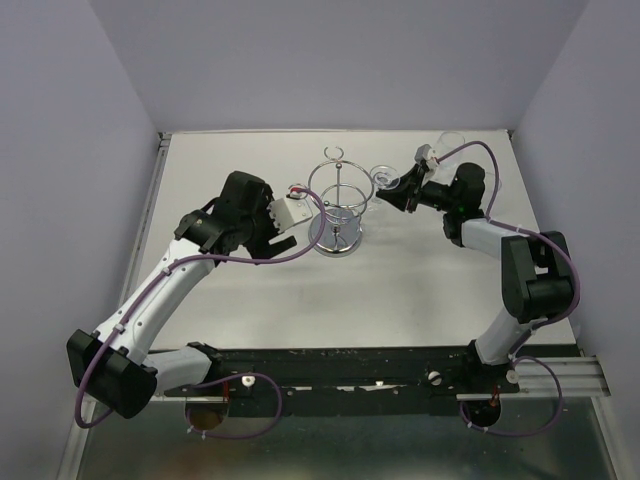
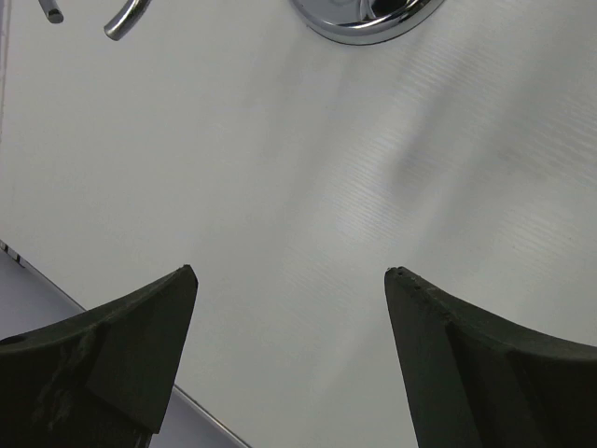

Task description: Take the wine glass off the wine glass rack

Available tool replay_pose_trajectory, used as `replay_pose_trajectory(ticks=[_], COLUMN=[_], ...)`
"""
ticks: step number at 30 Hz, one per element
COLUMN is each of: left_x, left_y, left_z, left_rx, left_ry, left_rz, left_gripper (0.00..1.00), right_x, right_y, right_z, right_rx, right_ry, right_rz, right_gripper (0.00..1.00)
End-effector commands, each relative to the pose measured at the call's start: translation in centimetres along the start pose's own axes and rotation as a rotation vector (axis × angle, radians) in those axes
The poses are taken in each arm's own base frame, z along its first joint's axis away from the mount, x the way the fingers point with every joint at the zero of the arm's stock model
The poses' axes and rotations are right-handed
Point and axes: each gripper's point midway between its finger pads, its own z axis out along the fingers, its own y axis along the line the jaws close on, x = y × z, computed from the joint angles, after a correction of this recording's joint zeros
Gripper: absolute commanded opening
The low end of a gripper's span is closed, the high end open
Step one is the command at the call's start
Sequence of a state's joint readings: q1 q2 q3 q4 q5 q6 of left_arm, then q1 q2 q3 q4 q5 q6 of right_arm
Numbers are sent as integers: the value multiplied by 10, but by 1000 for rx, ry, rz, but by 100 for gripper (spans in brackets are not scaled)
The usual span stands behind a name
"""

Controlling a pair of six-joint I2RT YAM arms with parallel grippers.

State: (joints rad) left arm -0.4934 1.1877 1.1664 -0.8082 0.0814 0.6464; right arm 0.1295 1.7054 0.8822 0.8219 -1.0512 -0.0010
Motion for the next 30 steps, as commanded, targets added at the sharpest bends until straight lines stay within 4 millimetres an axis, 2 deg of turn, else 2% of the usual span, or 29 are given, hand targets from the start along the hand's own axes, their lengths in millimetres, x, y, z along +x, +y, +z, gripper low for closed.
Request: replay_pose_trajectory(ticks=[1,4,7,10,19,30], left_x=[1,1,0,-1,1,-3], left_y=[-1,-2,0,-1,-8,-5], left_z=[3,5,5,6,9,12], left_rx=[-8,-4,-7,-3,10,0], left_ry=[6,4,1,-4,-11,-34], left_rz=[-1,3,5,7,8,18], left_gripper=[99,99,99,99,99,99], right_x=[-20,-24,-33,-39,-55,-50], right_y=[-5,-4,-3,-2,1,-8], right_z=[2,1,0,0,-2,-11], right_rx=[12,16,16,18,20,84], right_ry=[-41,-44,-50,-59,-76,-44], right_rz=[-72,-77,-88,-103,-93,-130], right_gripper=[28,24,7,1,1,1])
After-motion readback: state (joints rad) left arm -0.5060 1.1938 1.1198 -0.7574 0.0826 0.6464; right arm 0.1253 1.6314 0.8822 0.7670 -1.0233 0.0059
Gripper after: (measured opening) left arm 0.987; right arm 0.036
